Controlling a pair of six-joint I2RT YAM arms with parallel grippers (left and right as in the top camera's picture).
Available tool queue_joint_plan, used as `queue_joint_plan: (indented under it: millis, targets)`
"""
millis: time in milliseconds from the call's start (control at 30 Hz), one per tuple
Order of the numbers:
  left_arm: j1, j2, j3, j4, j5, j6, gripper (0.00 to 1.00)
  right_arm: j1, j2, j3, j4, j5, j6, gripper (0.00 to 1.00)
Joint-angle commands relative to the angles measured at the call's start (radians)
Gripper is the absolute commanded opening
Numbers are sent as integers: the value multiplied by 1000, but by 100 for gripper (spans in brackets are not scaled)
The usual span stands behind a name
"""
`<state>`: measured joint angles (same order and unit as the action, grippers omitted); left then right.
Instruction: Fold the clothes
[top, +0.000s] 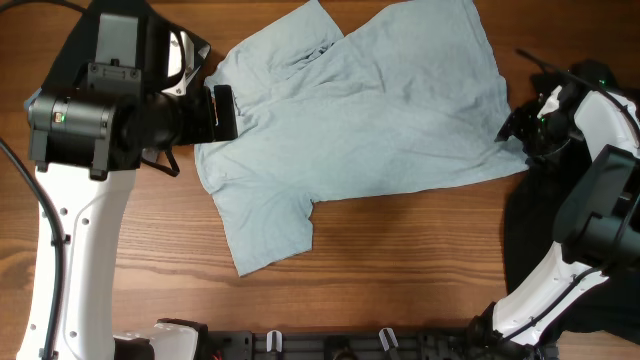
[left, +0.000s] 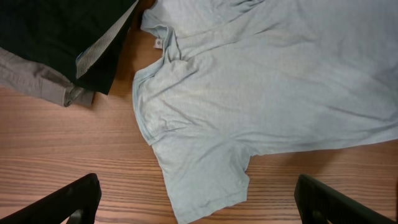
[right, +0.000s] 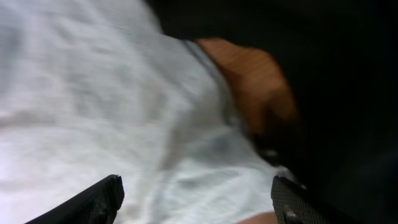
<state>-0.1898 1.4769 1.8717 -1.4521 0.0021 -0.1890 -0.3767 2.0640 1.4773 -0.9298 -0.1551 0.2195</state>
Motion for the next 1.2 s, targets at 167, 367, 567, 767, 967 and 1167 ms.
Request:
queue_joint_plan:
  millis: [167, 367, 567, 767, 967, 1167]
  targets:
    - [2, -14, -3, -25, 8, 2, 100, 3, -6, -14, -39, 185, 105, 83]
    - [2, -14, -3, -36, 8, 1, 100, 5, 27, -33, -2, 78, 95, 54]
    - [2, -8, -7, -64, 8, 1, 100, 5, 29, -96, 67, -7, 95, 30]
    - [2, 1, -10, -77, 8, 1, 100, 3, 22, -58, 42, -7, 63, 4]
    - [2, 3, -94, -76, 9, -3, 100, 3, -37, -31, 23, -8, 69, 4]
    - [2, 3, -322, 1, 25, -87, 95, 3, -123, -31, -10, -72, 69, 4]
